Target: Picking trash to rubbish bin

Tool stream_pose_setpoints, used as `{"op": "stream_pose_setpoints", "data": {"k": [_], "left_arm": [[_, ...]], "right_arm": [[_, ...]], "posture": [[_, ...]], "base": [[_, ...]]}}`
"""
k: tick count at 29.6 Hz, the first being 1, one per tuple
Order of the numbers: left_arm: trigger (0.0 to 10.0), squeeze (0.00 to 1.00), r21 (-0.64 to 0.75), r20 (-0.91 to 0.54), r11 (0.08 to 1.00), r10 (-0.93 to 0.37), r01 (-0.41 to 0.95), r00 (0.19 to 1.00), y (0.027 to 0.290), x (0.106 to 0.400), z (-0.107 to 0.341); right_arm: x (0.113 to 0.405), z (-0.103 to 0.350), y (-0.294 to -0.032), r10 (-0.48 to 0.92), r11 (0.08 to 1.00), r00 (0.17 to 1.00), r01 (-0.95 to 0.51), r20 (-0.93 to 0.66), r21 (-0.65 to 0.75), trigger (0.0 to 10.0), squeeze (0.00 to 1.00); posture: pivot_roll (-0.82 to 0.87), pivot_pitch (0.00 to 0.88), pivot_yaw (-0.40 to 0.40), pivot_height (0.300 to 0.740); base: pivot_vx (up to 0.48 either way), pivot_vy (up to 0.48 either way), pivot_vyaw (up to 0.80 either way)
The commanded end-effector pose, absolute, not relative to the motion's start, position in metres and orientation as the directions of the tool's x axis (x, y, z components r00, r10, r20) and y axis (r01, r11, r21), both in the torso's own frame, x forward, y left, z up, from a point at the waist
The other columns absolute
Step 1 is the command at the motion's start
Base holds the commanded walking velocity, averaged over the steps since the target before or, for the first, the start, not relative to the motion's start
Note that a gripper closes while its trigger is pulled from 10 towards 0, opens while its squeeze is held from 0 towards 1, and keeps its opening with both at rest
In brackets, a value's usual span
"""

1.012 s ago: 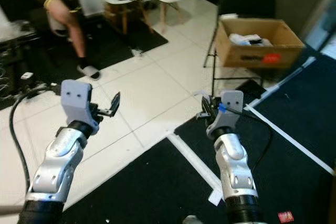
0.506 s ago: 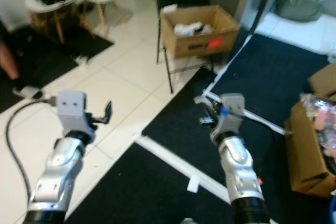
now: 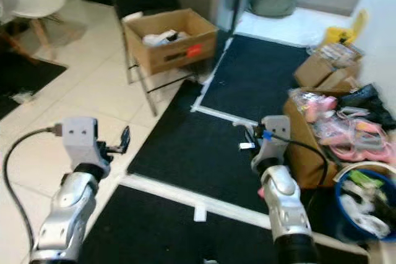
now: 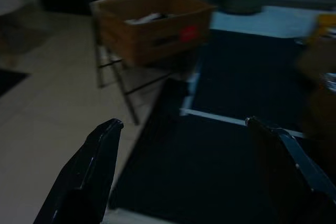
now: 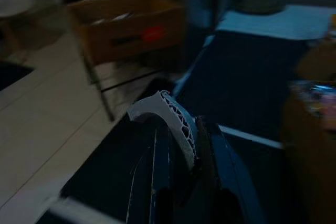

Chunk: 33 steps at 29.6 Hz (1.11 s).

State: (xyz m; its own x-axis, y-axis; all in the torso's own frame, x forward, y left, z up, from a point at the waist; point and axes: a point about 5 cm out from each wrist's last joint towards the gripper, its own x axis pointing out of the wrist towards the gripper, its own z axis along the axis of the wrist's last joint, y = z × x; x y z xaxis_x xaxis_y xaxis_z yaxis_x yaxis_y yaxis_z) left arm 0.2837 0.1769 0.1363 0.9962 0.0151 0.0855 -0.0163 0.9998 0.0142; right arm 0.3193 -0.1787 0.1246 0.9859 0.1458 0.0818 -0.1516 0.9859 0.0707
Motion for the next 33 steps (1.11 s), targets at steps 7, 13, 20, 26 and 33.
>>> {"op": "stream_pose_setpoints", "data": {"k": [7, 13, 20, 26, 33], "left_arm": [[10.0, 0.0, 0.015, 0.076, 1.0, -0.006, 0.005, 0.997, 0.166, 0.285, 0.132], [10.0, 0.0, 0.014, 0.055, 0.999, -0.031, 0.03, 0.998, 0.163, 0.284, 0.13], [10.0, 0.0, 0.02, 0.031, 1.0, -0.019, 0.019, 0.999, 0.163, 0.284, 0.126], [10.0, 0.0, 0.021, 0.031, 1.0, -0.017, 0.016, 0.999, 0.162, 0.285, 0.126], [10.0, 0.0, 0.02, 0.032, 1.0, -0.008, 0.007, 0.999, 0.164, 0.285, 0.127]], "right_arm": [[0.319, 0.112, -0.18, 0.136, 0.986, 0.99, -0.138, 0.027, 0.092, 10.0, 0.0], [0.319, 0.11, -0.178, 0.146, 0.986, 0.989, -0.146, 0.015, 0.085, 10.0, 0.0], [0.319, 0.108, -0.178, 0.147, 0.986, 0.989, -0.147, 0.007, 0.08, 10.0, 0.0], [0.319, 0.109, -0.178, 0.147, 0.986, 0.989, -0.147, 0.009, 0.078, 10.0, 0.0], [0.318, 0.109, -0.177, 0.151, 0.986, 0.988, -0.152, 0.009, 0.071, 10.0, 0.0]], "posture": [[0.03, 0.12, -0.046, 0.74], [0.03, 0.118, -0.047, 0.74], [0.03, 0.123, -0.05, 0.74], [0.03, 0.127, -0.052, 0.74], [0.03, 0.129, -0.051, 0.74]], "base": [[0.0, 0.0, 0.0], [0.0, 0.0, 0.0], [0.0, 0.0, 0.0], [0.17, 0.0, 0.0], [0.301, 0.0, 0.0]]}}
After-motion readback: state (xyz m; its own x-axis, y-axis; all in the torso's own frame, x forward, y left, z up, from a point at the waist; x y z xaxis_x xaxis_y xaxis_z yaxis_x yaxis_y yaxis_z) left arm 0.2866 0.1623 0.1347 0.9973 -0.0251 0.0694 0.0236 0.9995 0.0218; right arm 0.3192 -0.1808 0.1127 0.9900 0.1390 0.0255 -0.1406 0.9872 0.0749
